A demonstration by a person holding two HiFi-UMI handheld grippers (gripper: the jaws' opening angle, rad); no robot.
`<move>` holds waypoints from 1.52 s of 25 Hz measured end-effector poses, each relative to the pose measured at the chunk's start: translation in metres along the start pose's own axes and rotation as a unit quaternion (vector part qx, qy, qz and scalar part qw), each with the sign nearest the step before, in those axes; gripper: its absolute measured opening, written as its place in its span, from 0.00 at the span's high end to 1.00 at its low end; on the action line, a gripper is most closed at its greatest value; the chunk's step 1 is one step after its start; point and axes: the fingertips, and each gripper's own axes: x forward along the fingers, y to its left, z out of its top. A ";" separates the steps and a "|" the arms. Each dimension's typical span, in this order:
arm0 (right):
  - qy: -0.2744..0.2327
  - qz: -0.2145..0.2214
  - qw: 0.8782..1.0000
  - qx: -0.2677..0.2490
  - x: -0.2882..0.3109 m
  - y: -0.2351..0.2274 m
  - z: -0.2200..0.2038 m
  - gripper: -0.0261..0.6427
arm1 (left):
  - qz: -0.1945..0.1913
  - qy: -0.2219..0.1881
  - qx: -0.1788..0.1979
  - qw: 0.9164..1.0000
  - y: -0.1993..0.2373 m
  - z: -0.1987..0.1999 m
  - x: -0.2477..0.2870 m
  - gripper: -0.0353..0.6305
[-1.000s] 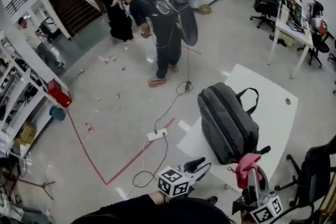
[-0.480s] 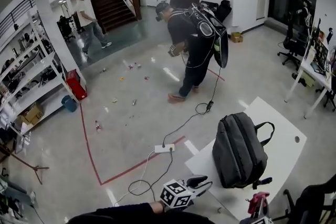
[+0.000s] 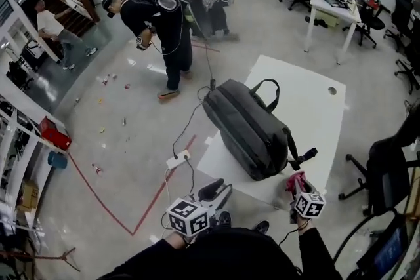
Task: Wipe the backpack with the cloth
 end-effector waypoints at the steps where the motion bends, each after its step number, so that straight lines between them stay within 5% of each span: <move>1: 0.012 0.000 1.000 -0.002 -0.001 -0.003 -0.008 0.86 | -0.001 0.006 -0.002 1.000 -0.002 -0.004 0.002 0.73; 7: 0.014 0.001 0.999 -0.030 -0.013 0.000 -0.005 0.66 | -0.013 0.023 -0.001 1.000 -0.010 -0.011 0.013 0.73; 17: -0.122 -0.021 0.992 -0.006 -0.085 0.020 0.085 0.65 | -0.052 0.028 -0.009 0.998 -0.016 -0.010 0.023 0.73; 19: -0.152 -0.010 0.988 0.004 -0.099 0.028 0.104 0.67 | -0.058 0.025 -0.010 0.998 -0.015 -0.008 0.028 0.73; 23: -0.197 0.029 0.980 0.013 -0.125 0.056 0.130 0.92 | -0.066 0.025 -0.015 0.997 -0.012 -0.012 0.037 0.73; 29: -0.226 0.056 0.972 -0.016 -0.157 0.106 0.144 0.93 | -0.086 0.028 -0.014 0.996 -0.018 -0.015 0.038 0.73; 38: -0.251 0.035 0.961 -0.114 -0.192 0.148 0.160 0.93 | -0.113 0.023 0.006 0.993 -0.027 -0.011 0.038 0.73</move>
